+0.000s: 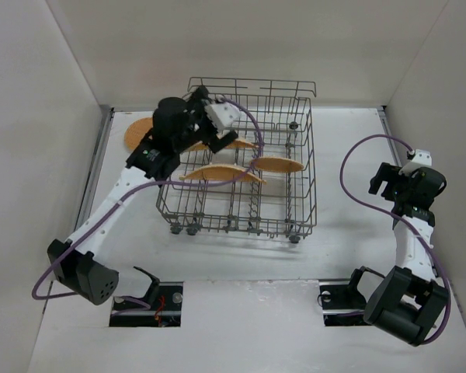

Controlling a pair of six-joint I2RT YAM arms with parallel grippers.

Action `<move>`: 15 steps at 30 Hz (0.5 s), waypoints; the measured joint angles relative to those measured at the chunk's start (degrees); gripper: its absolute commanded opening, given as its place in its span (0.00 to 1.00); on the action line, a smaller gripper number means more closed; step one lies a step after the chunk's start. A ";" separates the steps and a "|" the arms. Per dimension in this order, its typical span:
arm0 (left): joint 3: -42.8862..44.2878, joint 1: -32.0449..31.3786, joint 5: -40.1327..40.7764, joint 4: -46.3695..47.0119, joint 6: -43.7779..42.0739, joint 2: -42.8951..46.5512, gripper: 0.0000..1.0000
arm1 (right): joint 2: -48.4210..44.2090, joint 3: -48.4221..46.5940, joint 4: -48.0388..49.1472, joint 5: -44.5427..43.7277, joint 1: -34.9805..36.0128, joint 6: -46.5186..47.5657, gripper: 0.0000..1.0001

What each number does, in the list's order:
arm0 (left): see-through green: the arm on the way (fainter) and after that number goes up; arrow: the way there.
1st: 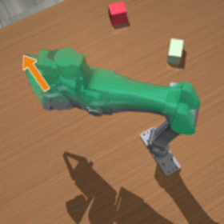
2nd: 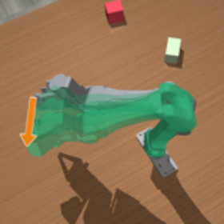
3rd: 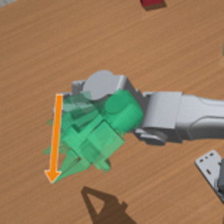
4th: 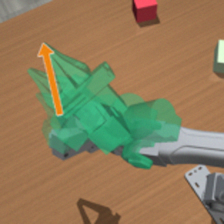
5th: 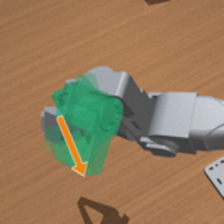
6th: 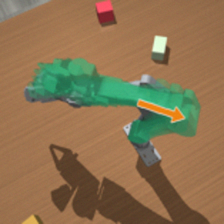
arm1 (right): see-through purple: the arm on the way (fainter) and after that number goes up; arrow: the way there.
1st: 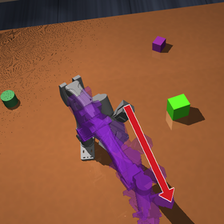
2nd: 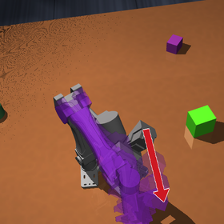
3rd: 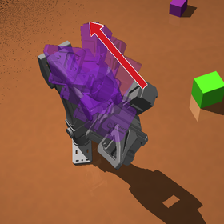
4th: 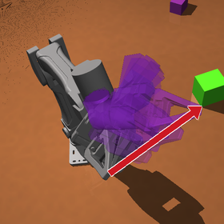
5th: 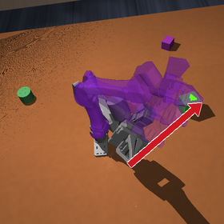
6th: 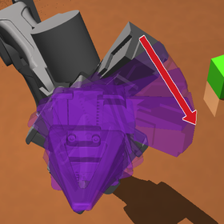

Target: Load the plates into the dish rack

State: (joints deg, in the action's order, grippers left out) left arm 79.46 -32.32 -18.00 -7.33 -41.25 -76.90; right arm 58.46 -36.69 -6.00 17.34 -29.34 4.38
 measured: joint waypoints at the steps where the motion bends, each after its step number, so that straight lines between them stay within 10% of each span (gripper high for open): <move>1: 0.83 2.16 1.66 -0.22 1.73 0.20 0.87 | 0.00 0.00 0.00 0.07 0.00 -0.02 0.91; 5: 3.58 15.08 6.29 -0.87 11.37 -0.17 0.76 | 0.11 0.00 0.00 0.11 -0.02 -0.15 0.91; 15: 4.44 50.14 -2.32 -3.08 50.90 -10.75 0.85 | 1.60 -0.26 -0.46 0.26 -0.04 -0.17 0.91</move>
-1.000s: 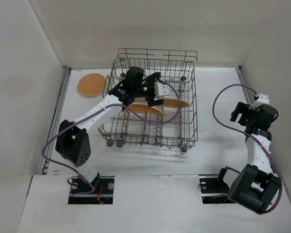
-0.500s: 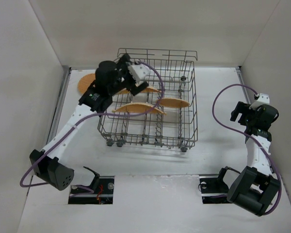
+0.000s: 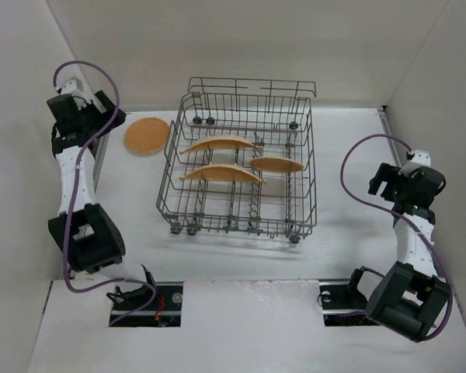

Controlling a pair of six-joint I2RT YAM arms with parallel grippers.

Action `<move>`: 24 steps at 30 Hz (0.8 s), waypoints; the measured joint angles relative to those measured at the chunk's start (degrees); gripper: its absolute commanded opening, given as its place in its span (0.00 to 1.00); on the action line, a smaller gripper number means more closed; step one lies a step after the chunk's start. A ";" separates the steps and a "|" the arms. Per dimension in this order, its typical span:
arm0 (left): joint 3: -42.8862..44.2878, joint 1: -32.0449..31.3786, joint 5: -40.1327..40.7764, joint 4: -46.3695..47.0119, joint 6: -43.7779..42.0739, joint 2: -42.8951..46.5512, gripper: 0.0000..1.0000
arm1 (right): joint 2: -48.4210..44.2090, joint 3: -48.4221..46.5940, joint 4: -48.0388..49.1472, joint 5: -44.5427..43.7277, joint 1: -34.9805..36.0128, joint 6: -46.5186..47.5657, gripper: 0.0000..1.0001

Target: Load the plates into the dish rack

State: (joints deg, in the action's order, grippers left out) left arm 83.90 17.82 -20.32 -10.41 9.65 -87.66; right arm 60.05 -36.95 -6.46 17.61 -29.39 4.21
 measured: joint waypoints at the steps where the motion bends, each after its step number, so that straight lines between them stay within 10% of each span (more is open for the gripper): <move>1: -0.59 2.01 -1.68 0.13 3.80 -1.70 0.85 | 0.07 -0.09 -0.07 0.00 -0.04 0.00 0.91; 13: -5.18 8.11 -14.23 4.85 30.16 -22.21 0.43 | 4.79 -3.39 -1.92 0.74 -1.79 -0.85 0.91; 24: -1.31 7.56 -17.42 8.46 35.10 -30.93 0.45 | 11.21 -8.22 -4.72 5.46 -8.74 -4.07 0.90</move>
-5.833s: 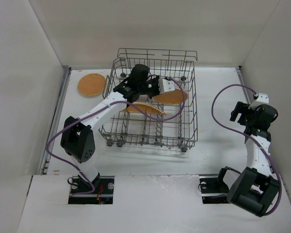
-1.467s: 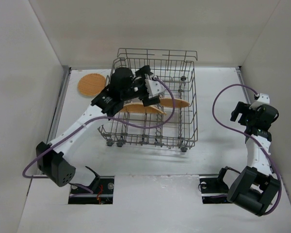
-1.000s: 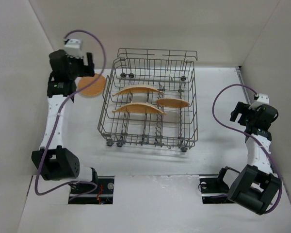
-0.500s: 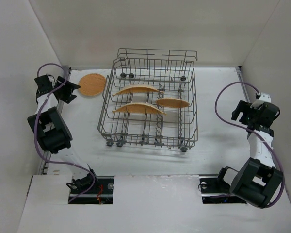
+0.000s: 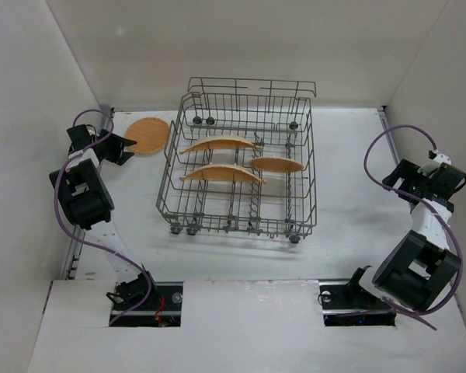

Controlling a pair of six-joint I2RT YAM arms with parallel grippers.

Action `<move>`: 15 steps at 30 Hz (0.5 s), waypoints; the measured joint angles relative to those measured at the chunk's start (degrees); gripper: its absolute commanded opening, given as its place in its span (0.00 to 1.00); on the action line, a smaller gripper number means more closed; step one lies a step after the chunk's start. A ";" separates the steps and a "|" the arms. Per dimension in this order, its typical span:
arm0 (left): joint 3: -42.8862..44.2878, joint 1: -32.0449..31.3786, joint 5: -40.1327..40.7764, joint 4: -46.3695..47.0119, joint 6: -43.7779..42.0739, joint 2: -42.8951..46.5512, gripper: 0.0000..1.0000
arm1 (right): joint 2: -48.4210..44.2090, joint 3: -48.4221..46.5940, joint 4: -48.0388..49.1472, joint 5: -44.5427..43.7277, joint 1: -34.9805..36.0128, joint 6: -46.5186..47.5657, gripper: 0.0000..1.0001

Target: Load the plates into the dish rack

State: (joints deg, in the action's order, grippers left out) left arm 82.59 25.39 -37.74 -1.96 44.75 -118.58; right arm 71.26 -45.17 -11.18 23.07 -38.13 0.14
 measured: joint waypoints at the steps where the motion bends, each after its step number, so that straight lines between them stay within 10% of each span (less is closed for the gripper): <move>1: 0.22 0.13 -0.22 0.31 0.17 -0.52 0.45 | 0.44 -0.24 -0.13 0.42 -0.48 -0.20 0.90; 15: 3.65 1.20 -1.01 2.62 1.27 -8.41 0.46 | 1.22 -0.90 -2.14 3.08 -1.31 -0.90 0.90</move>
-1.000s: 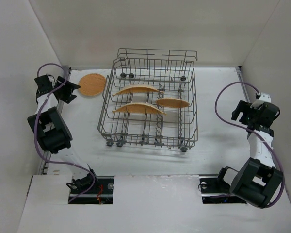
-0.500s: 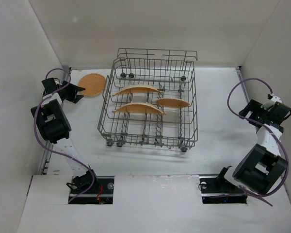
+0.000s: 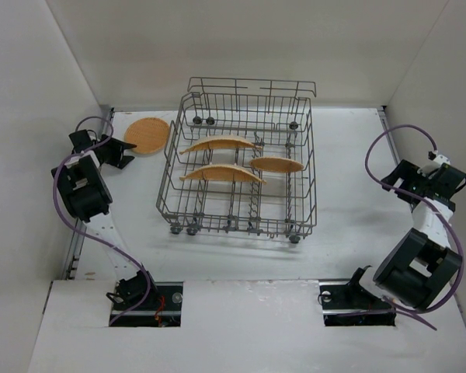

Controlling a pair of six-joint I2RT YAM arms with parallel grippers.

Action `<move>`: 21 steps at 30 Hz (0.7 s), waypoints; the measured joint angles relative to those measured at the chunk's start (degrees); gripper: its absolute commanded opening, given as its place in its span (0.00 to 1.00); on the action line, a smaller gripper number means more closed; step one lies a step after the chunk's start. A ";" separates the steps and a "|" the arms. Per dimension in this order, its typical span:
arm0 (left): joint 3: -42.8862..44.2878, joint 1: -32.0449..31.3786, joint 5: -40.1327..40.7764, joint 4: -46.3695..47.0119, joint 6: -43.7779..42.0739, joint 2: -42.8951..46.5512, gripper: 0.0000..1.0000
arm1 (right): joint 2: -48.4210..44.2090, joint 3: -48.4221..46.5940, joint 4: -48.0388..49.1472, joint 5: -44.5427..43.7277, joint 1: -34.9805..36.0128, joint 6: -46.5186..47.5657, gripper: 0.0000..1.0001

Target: Load the plates into the dish rack

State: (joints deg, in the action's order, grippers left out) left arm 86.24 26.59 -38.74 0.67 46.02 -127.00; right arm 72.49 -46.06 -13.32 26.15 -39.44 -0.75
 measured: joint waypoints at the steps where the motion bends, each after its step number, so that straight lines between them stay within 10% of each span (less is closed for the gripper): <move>1: 0.98 -0.22 -0.28 0.11 0.35 -0.98 0.46 | 0.17 -0.11 -0.02 0.09 -0.02 0.00 0.90; 6: 5.88 -2.03 -0.20 0.74 0.46 -4.13 0.43 | 0.33 -0.31 -0.31 0.57 -0.26 0.00 0.90; 14: 9.14 -4.83 -0.50 2.03 0.83 -7.85 0.08 | 0.44 -0.39 -0.46 0.87 -0.37 0.00 0.91; 21: 6.95 -5.55 -0.98 5.16 0.42 -6.47 0.03 | 0.48 -0.39 -0.50 0.90 -0.35 0.02 0.90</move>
State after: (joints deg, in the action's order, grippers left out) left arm 93.19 21.04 -39.72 5.82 46.44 -133.47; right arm 72.97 -46.46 -13.82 27.05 -39.79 -0.73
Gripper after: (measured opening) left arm 0.108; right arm 0.904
